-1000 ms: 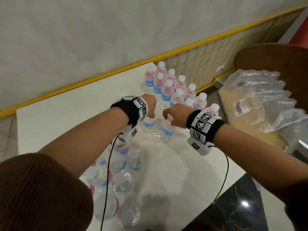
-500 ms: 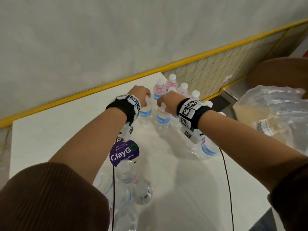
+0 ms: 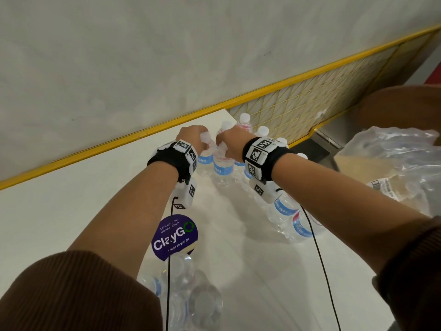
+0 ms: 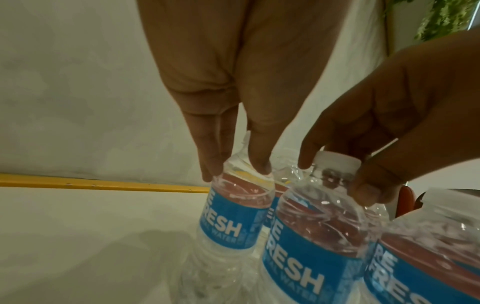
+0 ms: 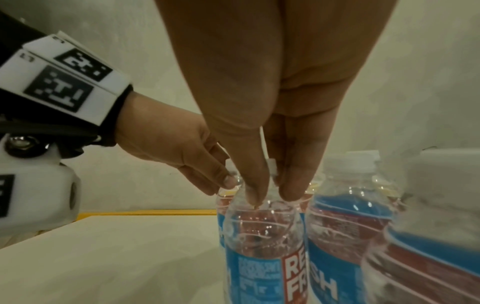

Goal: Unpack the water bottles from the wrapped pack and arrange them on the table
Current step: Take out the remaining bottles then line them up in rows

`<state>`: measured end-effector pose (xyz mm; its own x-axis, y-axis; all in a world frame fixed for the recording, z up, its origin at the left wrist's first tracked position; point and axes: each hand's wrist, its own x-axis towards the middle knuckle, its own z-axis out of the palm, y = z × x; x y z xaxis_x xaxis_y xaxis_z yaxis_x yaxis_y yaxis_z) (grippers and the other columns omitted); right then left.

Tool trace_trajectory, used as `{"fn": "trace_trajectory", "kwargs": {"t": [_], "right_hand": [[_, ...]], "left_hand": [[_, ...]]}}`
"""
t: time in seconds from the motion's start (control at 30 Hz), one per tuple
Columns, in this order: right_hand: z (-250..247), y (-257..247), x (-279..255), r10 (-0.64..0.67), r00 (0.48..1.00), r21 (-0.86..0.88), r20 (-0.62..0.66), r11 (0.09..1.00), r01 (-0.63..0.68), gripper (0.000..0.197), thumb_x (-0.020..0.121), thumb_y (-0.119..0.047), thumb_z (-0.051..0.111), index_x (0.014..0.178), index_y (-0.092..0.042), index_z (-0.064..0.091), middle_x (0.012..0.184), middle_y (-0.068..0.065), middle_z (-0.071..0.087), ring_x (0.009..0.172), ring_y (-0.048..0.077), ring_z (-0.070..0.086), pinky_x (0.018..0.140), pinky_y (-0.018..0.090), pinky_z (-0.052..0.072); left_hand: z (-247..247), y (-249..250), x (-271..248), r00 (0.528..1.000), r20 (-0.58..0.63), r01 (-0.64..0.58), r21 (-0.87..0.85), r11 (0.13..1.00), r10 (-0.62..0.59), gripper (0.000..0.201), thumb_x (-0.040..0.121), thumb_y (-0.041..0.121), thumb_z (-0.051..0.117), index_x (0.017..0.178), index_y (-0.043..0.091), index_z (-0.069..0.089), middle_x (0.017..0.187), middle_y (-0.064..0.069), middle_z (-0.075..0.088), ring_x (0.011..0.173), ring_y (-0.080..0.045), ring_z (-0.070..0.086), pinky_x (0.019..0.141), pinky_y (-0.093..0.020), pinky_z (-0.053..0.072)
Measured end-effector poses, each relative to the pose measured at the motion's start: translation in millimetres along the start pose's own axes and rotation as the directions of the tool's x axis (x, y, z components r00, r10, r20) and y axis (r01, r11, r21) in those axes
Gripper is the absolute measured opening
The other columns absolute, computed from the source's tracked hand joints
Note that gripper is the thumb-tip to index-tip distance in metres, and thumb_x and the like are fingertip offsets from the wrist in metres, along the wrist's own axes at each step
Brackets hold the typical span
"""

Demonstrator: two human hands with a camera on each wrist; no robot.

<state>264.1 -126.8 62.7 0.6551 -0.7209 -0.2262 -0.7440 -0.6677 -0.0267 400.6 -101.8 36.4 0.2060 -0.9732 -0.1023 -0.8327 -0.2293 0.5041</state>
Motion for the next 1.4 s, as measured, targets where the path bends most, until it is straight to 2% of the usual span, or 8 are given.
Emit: {"fn": "trace_trajectory", "kwargs": {"t": [0.47,0.63,0.77,0.83,0.93,1.07,1.2,1.4], "right_hand": [[-2.3,3.8,1.5,0.043,0.994,0.023,0.096,0.999,-0.046,0.019,0.085,-0.024,0.060,0.101,-0.013,0.063,0.101,0.009,0.061,0.103,0.030,0.058,0.087,0.035,0.044],[-2.3,0.7,6.0,0.109,0.984,-0.028,0.143,0.994,-0.106,0.009,0.083,-0.026,0.059,0.081,-0.019,0.052,0.088,0.003,0.056,0.085,0.026,0.053,0.094,0.041,0.045],[-2.0,-0.3,7.7,0.125,0.979,-0.005,0.159,0.992,-0.125,0.031,0.083,-0.033,0.051,0.059,-0.019,0.038,0.084,0.006,0.052,0.081,0.023,0.047,0.091,0.037,0.044],[-1.8,1.1,8.3,0.148,0.977,0.000,0.152,0.989,-0.149,0.025,0.086,-0.032,0.053,0.065,-0.020,0.047,0.089,0.007,0.056,0.087,0.027,0.053,0.086,0.036,0.044],[3.0,7.9,7.3,0.129,0.989,0.048,0.073,0.990,-0.132,0.033,0.082,-0.031,0.065,0.112,-0.018,0.063,0.115,0.009,0.062,0.109,0.030,0.058,0.082,0.029,0.040],[-0.8,1.9,5.0,0.100,0.988,0.046,0.116,0.993,-0.106,0.012,0.084,-0.020,0.054,0.095,-0.017,0.058,0.112,0.011,0.062,0.106,0.032,0.059,0.094,0.038,0.045],[1.8,6.1,1.3,0.100,0.994,0.121,0.046,0.987,-0.105,0.043,0.085,-0.022,0.062,0.128,-0.017,0.056,0.126,0.012,0.057,0.116,0.031,0.054,0.093,0.034,0.044],[2.4,4.8,-17.4,0.093,0.995,0.184,-0.031,0.979,-0.086,0.053,0.089,-0.024,0.059,0.138,-0.015,0.041,0.123,0.011,0.056,0.114,0.030,0.054,0.095,0.038,0.044]], "left_hand": [[12.9,-13.7,2.3,0.999,-0.002,0.035,-0.079,0.996,-0.035,0.043,0.092,0.021,0.057,0.134,0.022,0.047,0.121,-0.018,0.061,0.112,-0.036,0.056,0.091,-0.037,0.046],[15.2,-13.1,2.9,1.000,-0.004,0.030,-0.108,0.994,-0.031,0.044,0.093,0.020,0.056,0.135,0.023,0.046,0.123,-0.018,0.060,0.115,-0.035,0.055,0.093,-0.037,0.045],[16.0,-13.8,2.9,1.000,0.001,0.025,-0.116,0.993,-0.025,0.044,0.093,0.022,0.054,0.136,0.024,0.044,0.126,-0.016,0.059,0.117,-0.034,0.055,0.094,-0.037,0.045],[16.2,-14.7,2.7,1.000,0.004,0.022,-0.106,0.994,-0.022,0.045,0.095,0.026,0.052,0.139,0.024,0.042,0.128,-0.016,0.059,0.119,-0.033,0.055,0.096,-0.037,0.044],[15.6,-13.5,1.2,1.000,0.012,0.023,-0.111,0.994,-0.022,0.046,0.097,0.034,0.048,0.141,0.024,0.040,0.130,-0.016,0.057,0.120,-0.034,0.053,0.096,-0.034,0.042],[14.4,-10.6,0.0,1.000,0.017,0.025,-0.106,0.994,-0.024,0.045,0.098,0.035,0.045,0.141,0.022,0.040,0.130,-0.016,0.057,0.120,-0.035,0.053,0.097,-0.034,0.042],[13.9,-10.8,-1.6,0.998,0.043,0.044,-0.090,0.995,-0.040,0.046,0.099,0.036,0.043,0.143,0.024,0.037,0.132,-0.017,0.056,0.121,-0.036,0.052,0.099,-0.036,0.042],[11.9,-7.2,-11.9,0.986,0.092,0.138,0.003,0.990,-0.138,0.071,0.095,0.037,0.051,0.151,0.015,0.014,0.143,-0.020,0.044,0.128,-0.036,0.047,0.100,-0.040,0.040]]}}
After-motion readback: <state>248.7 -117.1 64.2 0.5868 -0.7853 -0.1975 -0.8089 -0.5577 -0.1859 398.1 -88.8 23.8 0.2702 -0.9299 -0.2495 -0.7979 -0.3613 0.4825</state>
